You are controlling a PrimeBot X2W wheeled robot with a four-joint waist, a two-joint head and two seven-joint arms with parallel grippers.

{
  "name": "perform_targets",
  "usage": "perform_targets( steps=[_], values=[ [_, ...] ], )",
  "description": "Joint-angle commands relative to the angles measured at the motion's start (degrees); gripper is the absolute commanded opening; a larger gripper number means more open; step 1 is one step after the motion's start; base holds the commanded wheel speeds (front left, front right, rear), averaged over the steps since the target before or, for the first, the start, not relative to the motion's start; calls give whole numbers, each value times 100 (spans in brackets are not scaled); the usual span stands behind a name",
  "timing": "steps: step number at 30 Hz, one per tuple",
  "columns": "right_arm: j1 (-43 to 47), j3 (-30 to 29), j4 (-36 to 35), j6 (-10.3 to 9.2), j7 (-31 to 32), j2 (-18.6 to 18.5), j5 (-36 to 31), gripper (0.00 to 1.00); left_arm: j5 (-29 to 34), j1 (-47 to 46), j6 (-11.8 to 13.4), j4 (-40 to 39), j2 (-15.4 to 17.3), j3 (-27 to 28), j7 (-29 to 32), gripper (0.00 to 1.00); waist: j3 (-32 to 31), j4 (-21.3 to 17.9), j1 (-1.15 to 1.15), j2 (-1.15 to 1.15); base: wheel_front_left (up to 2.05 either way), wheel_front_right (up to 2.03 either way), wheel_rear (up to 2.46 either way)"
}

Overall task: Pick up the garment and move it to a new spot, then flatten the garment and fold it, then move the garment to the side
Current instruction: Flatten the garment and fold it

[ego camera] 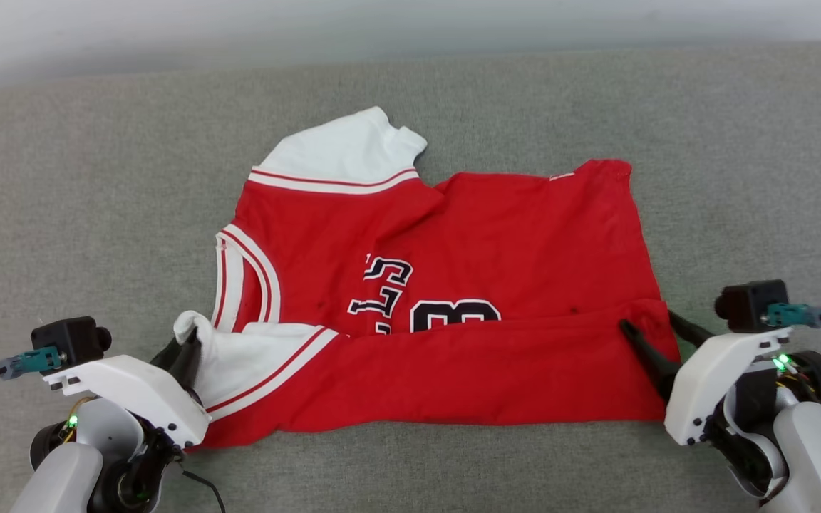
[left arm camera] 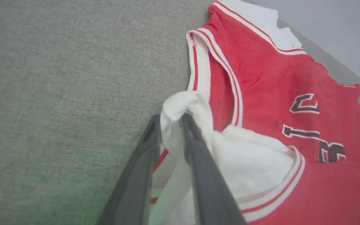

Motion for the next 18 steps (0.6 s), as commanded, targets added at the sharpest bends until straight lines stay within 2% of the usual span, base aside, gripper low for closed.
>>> perform_targets(
  steps=[1, 5, 10, 14, 18],
  values=[
    [-9, -28, 40, -6, -99, -57, 4, 100, -13, 13, -40, 22, -11, 12, -17, 100, -109, -2, -1, 0, 0, 0, 0],
    [106, -99, 95, -6, -614, -26, -61, 100, -52, 133, -48, 56, 83, 76, -29, 100, -404, -9, -1, 0, 0, 0, 0],
    [321, -352, -78, -6, -1274, 6, -306, 100, -3, 290, 55, -132, 353, 155, 67, 100, -816, -54, -1, 0, 0, 0, 0],
    [612, -693, -365, -6, -1596, 113, -670, 100, -15, 422, 137, -431, 643, 184, 346, 100, -1088, -89, -1, 0, 0, 0, 0],
    [963, -961, -879, -6, -1745, 295, -980, 100, -80, 585, 118, -714, 975, 100, 812, 100, -1290, -157, -1, 0, 0, 0, 0]
  ],
)
